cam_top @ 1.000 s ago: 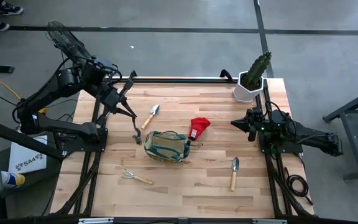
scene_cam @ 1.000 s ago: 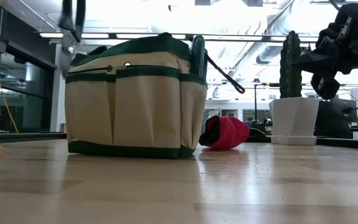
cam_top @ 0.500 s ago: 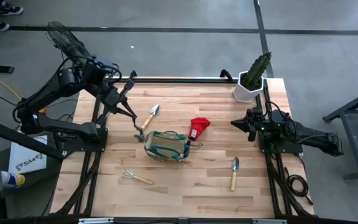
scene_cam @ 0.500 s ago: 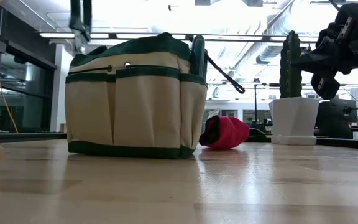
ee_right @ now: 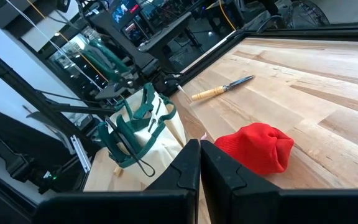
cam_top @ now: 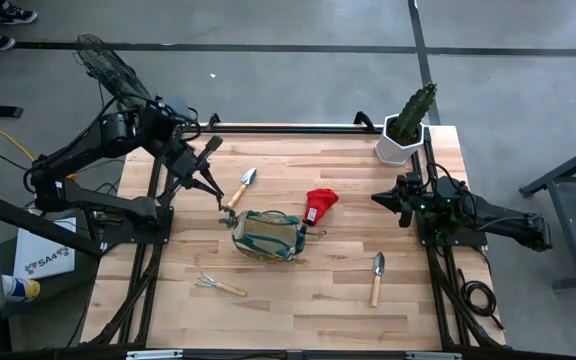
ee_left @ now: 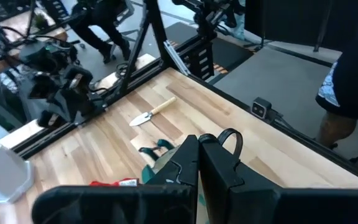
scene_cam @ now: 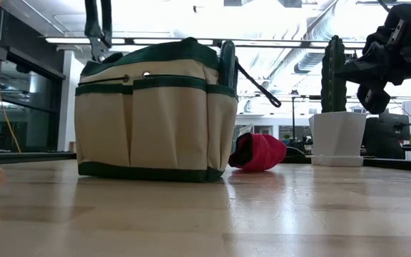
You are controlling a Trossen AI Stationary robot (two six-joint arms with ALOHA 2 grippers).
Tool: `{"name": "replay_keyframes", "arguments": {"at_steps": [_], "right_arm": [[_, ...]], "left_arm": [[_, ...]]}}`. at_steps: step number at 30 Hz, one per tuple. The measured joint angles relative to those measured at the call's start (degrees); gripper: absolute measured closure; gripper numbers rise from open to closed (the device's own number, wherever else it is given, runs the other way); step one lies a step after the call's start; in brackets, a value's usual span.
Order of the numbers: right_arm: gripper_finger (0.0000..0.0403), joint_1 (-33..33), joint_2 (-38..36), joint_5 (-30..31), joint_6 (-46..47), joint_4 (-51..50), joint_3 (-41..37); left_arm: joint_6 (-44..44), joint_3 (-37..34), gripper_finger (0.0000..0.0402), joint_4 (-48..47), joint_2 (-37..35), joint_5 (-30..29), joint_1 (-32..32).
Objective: Pick & Place Garden tools in Gardening bag
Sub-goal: Put the shear green scissors into the gardening bag
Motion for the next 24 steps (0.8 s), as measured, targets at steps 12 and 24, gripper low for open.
{"name": "replay_keyframes", "arguments": {"at_steps": [12,24], "right_arm": [[0.0399,0.00,-0.02,0.01,0.00,0.00,0.00],[0.0399,0.00,-0.02,0.01,0.02,-0.01,0.00]], "left_arm": [[-1.21,0.04,0.0401,0.52,0.95,-2.28,-1.15],[-0.90,0.04,0.0402,-3.65,0.91,-4.14,-1.15]]}}
